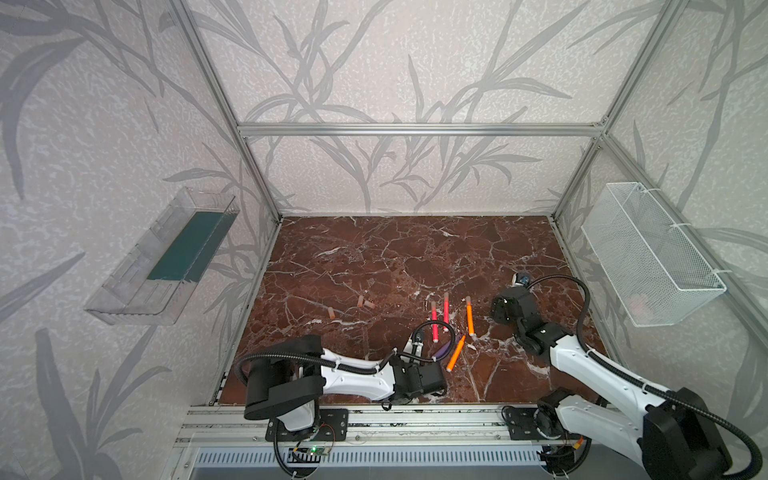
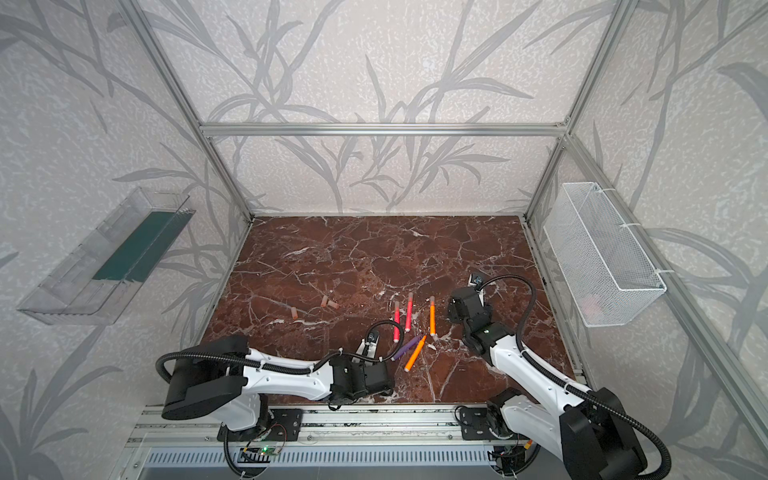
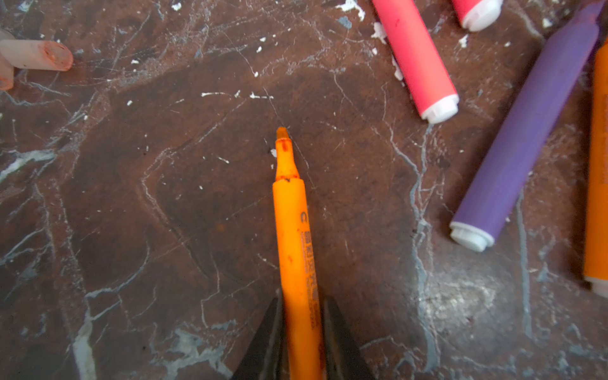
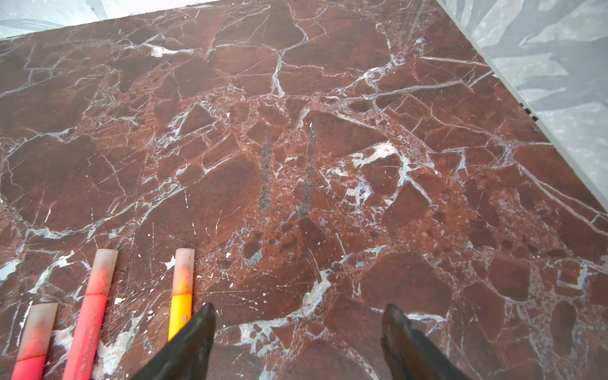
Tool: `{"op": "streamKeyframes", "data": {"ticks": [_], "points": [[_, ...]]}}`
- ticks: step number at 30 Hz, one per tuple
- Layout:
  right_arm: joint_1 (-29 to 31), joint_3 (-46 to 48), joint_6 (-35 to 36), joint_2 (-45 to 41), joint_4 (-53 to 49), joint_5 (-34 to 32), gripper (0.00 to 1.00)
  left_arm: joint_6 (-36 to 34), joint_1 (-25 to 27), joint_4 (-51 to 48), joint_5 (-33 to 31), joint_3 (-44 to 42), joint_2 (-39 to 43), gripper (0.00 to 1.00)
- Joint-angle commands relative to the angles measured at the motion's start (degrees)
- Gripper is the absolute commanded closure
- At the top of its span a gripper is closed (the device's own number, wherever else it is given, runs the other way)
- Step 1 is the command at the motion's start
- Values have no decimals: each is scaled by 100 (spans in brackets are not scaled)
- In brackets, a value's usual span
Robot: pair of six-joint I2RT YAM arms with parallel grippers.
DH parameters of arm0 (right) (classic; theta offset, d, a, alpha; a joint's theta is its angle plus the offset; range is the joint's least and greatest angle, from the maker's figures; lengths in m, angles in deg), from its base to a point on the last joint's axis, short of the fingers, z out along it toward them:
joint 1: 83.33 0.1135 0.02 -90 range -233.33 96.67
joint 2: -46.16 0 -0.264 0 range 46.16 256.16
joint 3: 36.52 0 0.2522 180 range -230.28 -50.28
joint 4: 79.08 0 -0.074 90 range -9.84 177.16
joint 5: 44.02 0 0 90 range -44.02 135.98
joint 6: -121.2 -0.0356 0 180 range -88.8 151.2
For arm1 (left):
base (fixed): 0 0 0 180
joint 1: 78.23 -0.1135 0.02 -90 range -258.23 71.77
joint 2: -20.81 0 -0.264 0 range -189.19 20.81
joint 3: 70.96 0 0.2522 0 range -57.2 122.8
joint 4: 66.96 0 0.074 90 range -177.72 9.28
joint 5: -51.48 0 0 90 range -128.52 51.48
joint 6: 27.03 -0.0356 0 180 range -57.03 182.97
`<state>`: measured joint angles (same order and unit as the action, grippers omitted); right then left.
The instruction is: Insert the pens into the pen caps
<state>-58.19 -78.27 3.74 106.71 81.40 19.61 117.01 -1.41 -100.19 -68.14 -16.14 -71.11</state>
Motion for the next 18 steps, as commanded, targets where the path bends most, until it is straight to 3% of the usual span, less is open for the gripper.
{"op": "streamKeyframes", "data": {"ticks": [1, 18], "points": [[-10, 131, -24, -211, 76, 8, 22, 242, -40, -223, 187, -286, -160, 77], [-10, 305, -7, -374, 305, -13, 19, -9, -290, 198, 406, -713, 370, 84]]}}
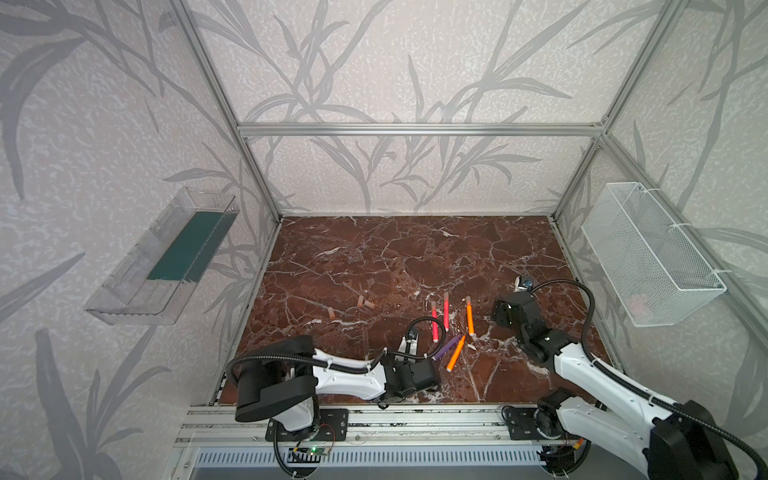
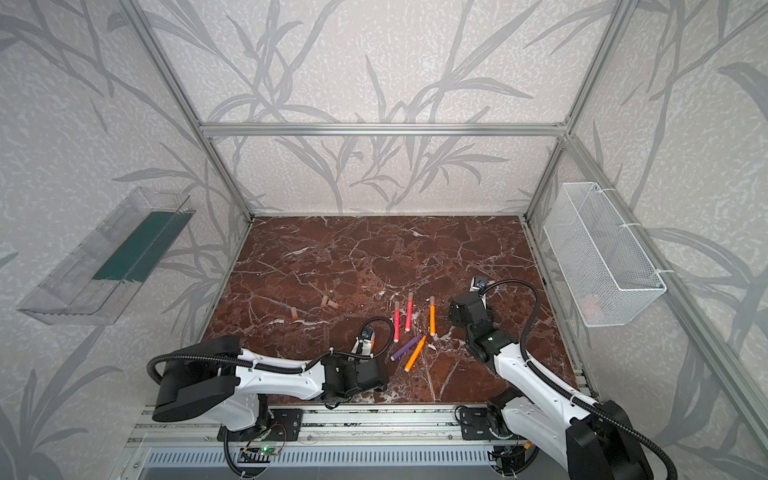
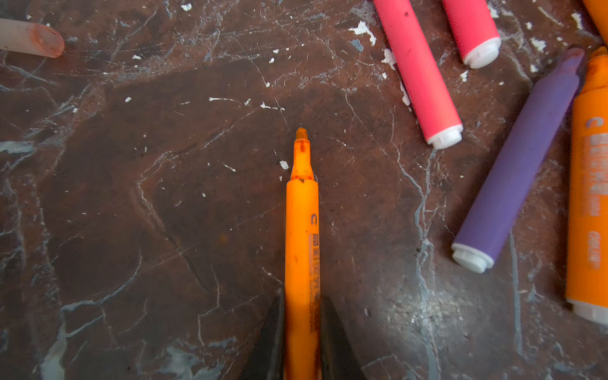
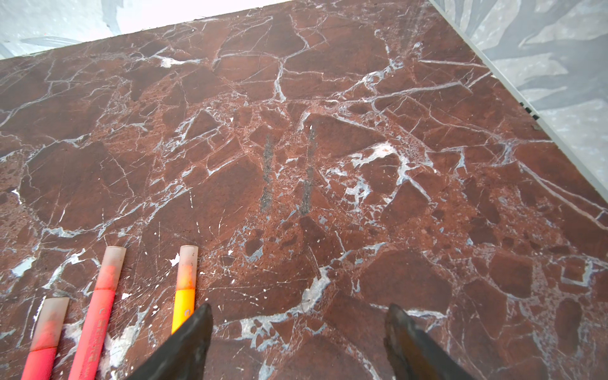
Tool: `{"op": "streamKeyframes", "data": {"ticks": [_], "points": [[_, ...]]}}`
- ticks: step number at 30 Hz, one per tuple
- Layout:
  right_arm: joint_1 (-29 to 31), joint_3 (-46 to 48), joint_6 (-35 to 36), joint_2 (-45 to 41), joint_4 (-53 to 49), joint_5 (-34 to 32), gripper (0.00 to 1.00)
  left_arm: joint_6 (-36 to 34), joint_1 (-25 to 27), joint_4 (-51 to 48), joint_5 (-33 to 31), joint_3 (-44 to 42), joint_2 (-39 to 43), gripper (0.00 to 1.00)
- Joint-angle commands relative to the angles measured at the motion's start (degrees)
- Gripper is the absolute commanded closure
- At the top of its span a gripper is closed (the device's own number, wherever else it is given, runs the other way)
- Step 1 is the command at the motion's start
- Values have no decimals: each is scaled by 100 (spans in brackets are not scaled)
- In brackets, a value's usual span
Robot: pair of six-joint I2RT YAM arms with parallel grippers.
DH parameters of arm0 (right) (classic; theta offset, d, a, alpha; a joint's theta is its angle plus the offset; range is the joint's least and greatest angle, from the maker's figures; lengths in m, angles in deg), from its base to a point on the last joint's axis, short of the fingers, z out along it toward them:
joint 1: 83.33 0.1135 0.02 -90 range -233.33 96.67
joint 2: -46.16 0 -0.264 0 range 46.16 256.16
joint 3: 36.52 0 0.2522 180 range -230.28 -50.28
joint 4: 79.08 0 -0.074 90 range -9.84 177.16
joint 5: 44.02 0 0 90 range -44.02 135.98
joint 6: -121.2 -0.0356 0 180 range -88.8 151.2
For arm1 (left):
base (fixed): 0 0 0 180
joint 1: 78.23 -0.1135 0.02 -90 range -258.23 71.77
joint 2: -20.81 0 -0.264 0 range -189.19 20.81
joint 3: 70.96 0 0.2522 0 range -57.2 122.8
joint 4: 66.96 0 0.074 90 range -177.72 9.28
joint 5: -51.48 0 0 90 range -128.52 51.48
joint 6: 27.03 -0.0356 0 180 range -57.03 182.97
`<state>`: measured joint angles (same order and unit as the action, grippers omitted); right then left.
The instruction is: Insert the pens into the pen caps
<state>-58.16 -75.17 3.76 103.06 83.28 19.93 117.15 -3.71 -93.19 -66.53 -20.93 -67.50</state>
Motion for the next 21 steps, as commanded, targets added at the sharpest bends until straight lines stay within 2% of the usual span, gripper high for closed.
{"op": "streamKeyframes", "data": {"ticks": [1, 4, 6, 7, 8, 10, 12, 14, 16, 18, 21], "points": [[-14, -15, -8, 11, 123, -47, 18, -45, -68, -498, 233, -263, 71, 84], [-12, -70, 59, -4, 53, 106, 18, -148, -236, -360, 365, -386, 195, 87], [-12, -243, -281, -173, -575, 410, 18, -211, -349, -295, 412, -464, 344, 88], [-12, -340, -503, -327, -878, 841, 18, -262, -376, -206, 435, -523, 471, 89], [17, -283, -567, -491, -743, 1425, 18, -321, -385, -74, 474, -606, 614, 89], [127, 55, -799, -796, 103, 2565, 18, -461, -386, 252, 626, -790, 966, 90], [406, 261, -1330, -990, 554, 2967, 18, -631, -377, 517, 753, -994, 1389, 91], [1024, 376, -1683, -1154, 864, 2777, 18, -721, -375, 775, 827, -1261, 1915, 93], [1748, 449, -1949, -1233, 1069, 2295, 18, -864, -377, 988, 912, -1517, 2478, 94], [2152, 680, -2305, -1227, 1590, 2128, 18, -1011, -365, 1251, 1039, -1815, 3057, 93], [2579, 1178, -2930, -982, 2903, 2116, 18, -1134, -368, 1377, 1153, -2164, 3925, 93]]}}
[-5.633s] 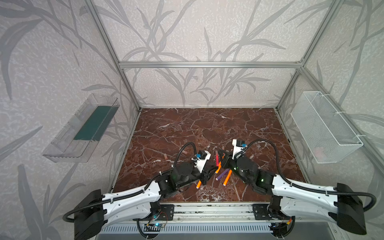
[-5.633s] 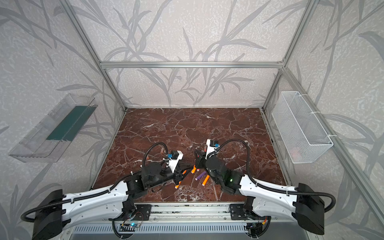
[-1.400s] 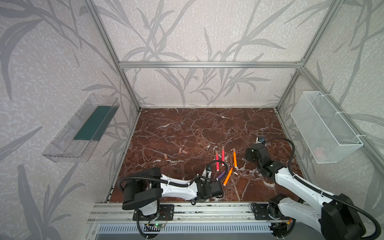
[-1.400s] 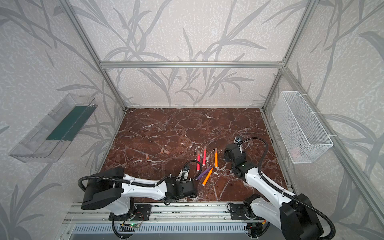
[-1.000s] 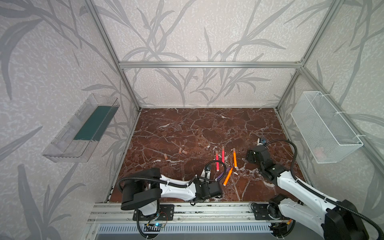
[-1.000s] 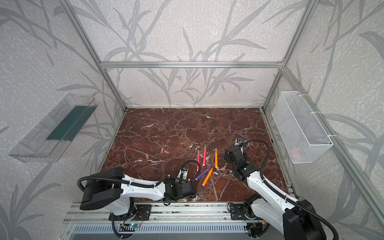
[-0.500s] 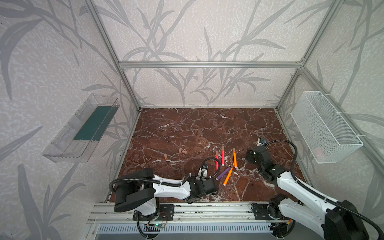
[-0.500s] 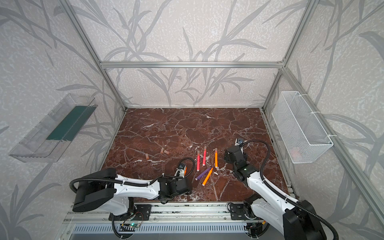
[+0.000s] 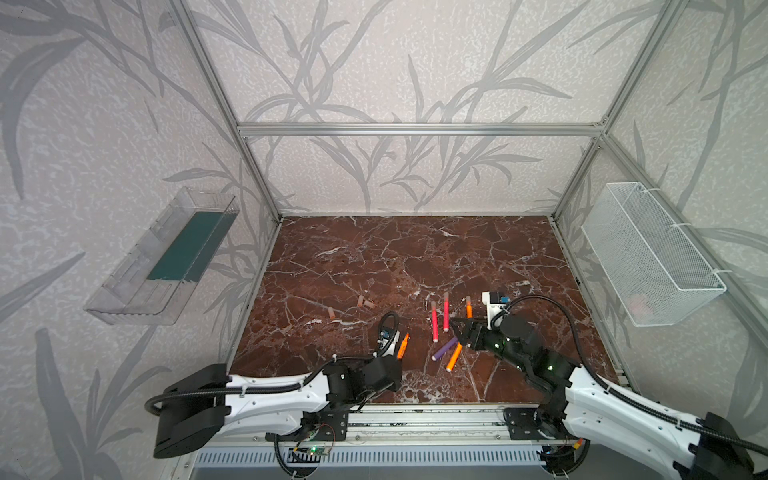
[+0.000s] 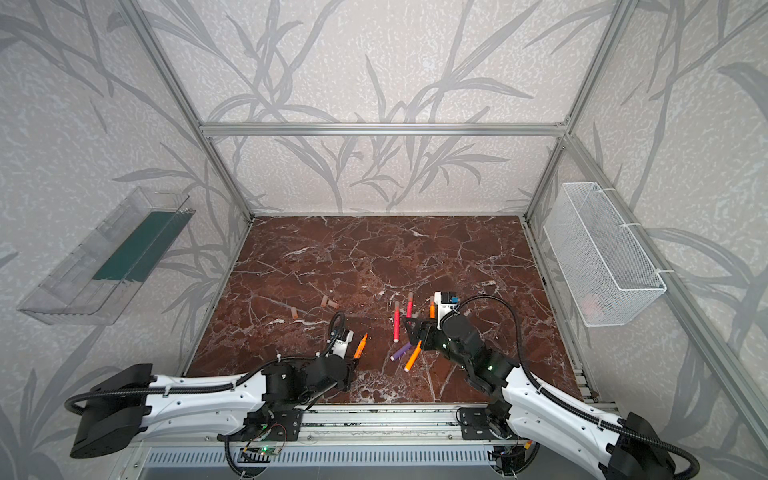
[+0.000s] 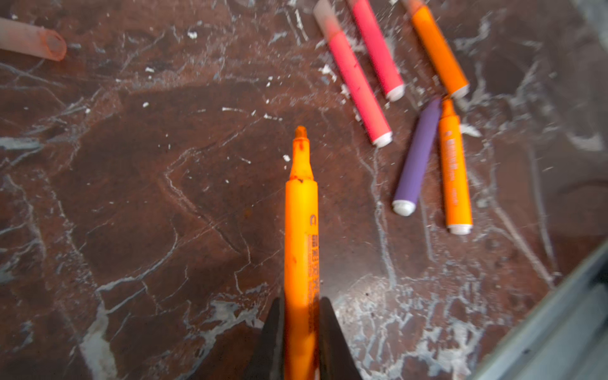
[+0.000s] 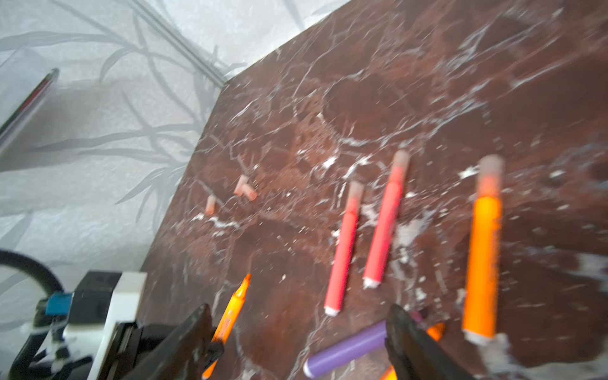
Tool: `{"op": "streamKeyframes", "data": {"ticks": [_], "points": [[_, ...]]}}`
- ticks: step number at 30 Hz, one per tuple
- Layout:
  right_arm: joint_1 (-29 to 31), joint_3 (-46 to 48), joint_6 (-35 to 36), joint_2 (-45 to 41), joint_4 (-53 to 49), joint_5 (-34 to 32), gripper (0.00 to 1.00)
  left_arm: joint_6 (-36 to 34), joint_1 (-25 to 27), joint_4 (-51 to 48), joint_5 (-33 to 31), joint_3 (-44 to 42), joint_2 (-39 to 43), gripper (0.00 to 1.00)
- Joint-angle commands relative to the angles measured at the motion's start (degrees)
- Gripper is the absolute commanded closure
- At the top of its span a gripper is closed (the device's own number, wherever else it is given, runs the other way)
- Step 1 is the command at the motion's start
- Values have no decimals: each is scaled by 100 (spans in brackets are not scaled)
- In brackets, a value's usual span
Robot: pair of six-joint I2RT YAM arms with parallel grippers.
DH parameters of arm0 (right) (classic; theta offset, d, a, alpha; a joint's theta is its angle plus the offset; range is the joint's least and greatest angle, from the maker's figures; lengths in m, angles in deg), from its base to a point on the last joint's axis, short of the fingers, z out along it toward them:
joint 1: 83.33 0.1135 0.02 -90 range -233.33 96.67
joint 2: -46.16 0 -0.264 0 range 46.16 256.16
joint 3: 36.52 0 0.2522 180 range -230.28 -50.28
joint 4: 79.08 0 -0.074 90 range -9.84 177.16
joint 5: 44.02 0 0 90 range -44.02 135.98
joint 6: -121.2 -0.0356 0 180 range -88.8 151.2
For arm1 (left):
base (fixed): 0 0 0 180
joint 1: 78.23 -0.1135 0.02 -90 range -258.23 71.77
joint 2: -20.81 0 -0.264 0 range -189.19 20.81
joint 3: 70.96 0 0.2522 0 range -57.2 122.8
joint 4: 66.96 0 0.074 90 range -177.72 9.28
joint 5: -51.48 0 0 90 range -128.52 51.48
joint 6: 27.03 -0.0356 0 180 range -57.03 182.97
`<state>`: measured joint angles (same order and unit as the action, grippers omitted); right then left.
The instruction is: Insert the pens into the pen caps
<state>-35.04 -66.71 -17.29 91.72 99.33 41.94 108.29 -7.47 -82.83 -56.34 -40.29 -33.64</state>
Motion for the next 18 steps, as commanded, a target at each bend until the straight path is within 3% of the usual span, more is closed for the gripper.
{"op": "streamKeyframes", "data": {"ticks": [1, 7, 11, 18], "points": [[388, 370, -978, 257, 1488, -131, 19, -252, 8, 272, 132, -293, 792, 93], [997, 57, -1021, 783, 1733, -344, 19, -293, 26, -98, 128, -398, 1555, 94], [1551, -79, -1001, 1294, 2100, -615, 19, -307, 39, 119, 204, -443, 1518, 96], [1748, -516, -1041, 2443, 2507, -586, 22, -293, 78, 355, 270, -477, 1394, 97]]}}
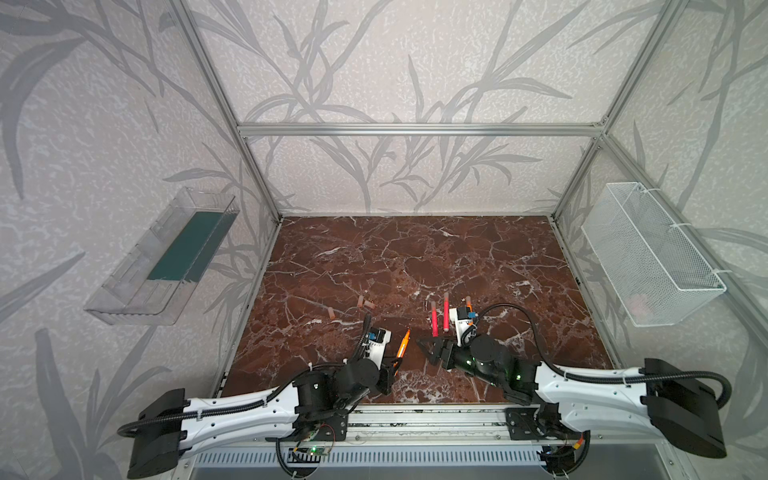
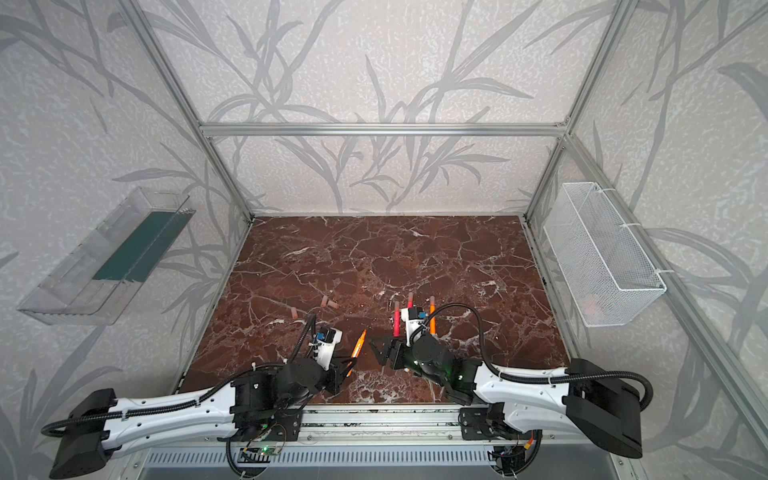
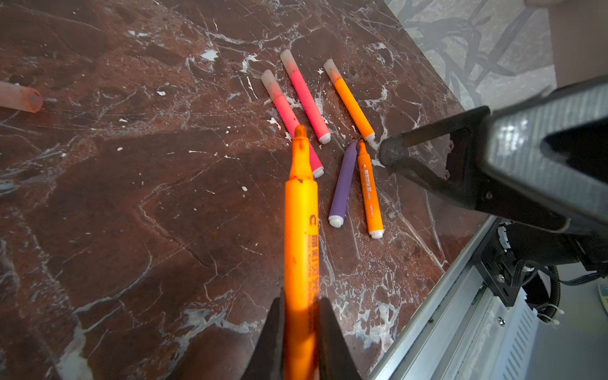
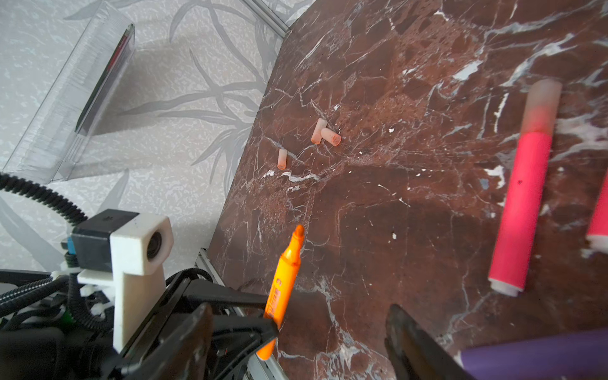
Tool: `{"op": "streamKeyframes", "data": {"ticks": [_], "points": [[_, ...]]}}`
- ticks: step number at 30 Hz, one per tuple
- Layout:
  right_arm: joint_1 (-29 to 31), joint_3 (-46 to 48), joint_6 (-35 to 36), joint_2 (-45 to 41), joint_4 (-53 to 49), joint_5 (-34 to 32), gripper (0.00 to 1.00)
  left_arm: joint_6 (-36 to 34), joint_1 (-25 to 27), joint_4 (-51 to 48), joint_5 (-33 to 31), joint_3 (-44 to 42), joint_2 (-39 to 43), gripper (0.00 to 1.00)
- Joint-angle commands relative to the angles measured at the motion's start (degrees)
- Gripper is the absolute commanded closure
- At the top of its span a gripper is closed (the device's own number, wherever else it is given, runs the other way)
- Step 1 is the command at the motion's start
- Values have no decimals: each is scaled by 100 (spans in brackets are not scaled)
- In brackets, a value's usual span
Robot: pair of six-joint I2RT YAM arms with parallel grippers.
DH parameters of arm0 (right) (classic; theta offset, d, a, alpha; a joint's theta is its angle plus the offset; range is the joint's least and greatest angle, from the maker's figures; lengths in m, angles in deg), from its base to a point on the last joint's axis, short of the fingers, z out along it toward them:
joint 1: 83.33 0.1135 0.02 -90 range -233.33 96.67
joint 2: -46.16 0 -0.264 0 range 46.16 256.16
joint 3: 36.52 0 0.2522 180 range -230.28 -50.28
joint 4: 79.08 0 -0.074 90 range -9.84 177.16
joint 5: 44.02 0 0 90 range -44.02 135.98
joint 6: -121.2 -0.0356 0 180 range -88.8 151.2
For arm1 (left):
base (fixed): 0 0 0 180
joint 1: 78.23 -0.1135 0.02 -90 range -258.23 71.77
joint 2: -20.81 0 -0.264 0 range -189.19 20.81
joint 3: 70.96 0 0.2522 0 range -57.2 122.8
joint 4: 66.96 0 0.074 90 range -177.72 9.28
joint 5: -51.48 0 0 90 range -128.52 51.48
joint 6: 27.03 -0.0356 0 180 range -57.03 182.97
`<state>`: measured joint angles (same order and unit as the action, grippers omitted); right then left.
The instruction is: Insert the pens into the pen caps
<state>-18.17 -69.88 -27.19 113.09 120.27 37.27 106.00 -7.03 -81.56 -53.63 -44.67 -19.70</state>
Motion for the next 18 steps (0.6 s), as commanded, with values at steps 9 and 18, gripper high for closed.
{"op": "streamKeyframes", "data": {"ticks": [9, 18], "points": [[79, -683, -170, 1422, 871, 219, 41, -100, 77, 336, 61, -49, -18, 97], [127, -917, -322, 1957, 1214, 347, 57, -119, 78, 392, 70, -66, -27, 97]]}}
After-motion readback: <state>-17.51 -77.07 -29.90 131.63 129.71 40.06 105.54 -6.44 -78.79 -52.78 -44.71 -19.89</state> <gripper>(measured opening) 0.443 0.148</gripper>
